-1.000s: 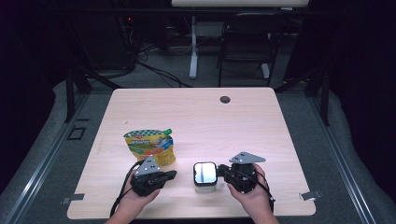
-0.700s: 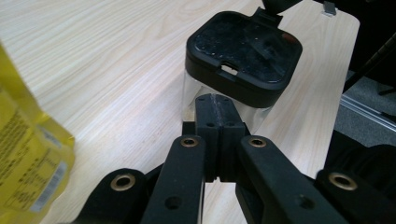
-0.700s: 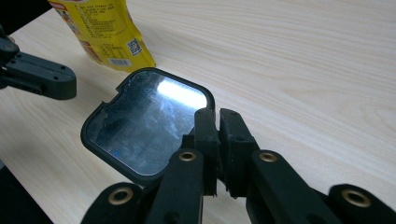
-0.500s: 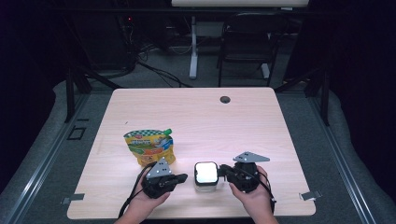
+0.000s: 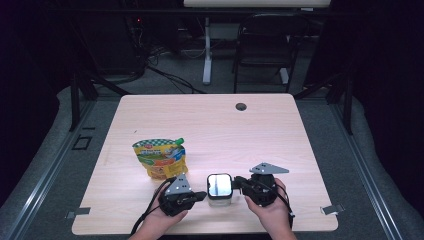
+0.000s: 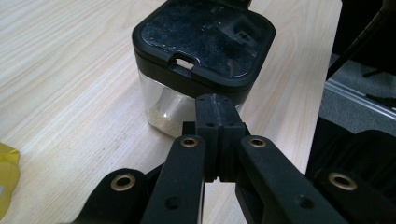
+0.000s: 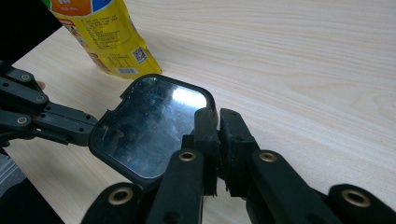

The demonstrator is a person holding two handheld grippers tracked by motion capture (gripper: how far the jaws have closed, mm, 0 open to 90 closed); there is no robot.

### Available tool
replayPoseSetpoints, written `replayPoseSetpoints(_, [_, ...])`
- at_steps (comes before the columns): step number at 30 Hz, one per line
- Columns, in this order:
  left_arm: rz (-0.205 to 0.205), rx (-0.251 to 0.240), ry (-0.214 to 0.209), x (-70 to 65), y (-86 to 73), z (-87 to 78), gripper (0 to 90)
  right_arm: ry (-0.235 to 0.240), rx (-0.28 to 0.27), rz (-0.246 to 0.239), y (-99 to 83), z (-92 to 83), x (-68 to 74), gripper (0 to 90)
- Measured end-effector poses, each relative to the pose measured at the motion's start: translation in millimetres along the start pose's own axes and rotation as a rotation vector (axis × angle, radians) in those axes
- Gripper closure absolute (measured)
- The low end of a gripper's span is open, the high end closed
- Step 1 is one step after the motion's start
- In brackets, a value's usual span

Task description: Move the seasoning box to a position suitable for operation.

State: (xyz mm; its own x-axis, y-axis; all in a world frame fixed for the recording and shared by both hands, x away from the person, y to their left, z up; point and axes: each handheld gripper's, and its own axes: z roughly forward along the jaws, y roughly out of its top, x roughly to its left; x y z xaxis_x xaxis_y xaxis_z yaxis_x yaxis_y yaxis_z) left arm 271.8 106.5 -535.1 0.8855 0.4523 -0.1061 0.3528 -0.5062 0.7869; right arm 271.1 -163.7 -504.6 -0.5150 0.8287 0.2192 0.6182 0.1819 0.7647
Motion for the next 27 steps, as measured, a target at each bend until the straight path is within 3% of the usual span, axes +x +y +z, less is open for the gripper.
replayPoseSetpoints(27, [-0.003, -0.029, -0.015, 0.7, 5.4, -3.4, 90.0, -0.001, -0.020, -0.012, -2.6, -1.6, 1.4, 82.8])
